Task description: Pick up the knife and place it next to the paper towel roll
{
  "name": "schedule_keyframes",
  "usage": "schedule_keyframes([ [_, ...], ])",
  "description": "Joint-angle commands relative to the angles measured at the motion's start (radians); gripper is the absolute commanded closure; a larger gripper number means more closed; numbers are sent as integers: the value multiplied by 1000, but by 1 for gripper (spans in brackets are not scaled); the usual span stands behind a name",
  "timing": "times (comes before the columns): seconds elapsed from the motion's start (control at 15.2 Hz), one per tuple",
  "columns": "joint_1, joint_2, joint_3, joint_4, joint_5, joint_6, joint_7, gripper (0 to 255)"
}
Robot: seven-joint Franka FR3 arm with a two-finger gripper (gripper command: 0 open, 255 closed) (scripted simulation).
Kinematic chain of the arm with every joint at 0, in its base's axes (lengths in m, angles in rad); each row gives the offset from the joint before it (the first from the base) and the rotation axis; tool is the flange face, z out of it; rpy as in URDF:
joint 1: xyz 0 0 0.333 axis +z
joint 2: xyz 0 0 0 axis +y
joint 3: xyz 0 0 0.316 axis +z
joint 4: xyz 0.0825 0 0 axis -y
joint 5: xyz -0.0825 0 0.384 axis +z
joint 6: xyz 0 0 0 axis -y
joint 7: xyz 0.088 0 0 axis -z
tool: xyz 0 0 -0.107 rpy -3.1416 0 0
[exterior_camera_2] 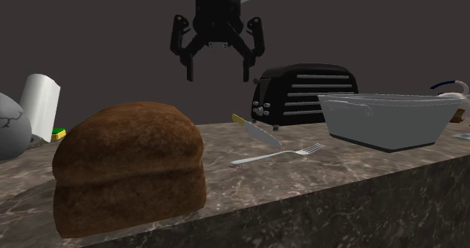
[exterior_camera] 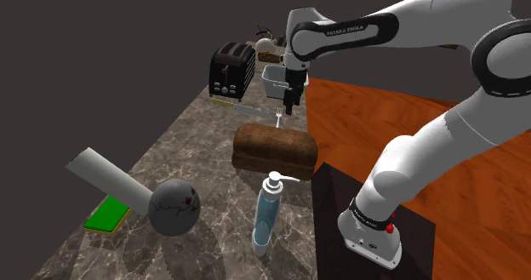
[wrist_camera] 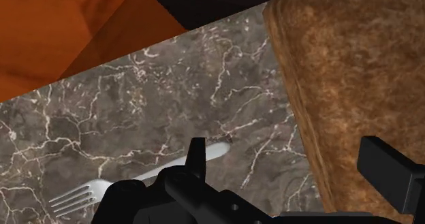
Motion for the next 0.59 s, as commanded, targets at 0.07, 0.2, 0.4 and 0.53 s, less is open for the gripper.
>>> schedule_keyframes([
  [0.07, 4, 104, -20, 48, 3, 76, -58, 0],
  [0.2, 7, 176, -31, 93, 10, 116, -98, 0],
  [0.4, 9, 286, -44, 170, 27, 167, -158, 0],
  [0.53, 9, 359, -49, 227, 41, 194, -197, 0],
])
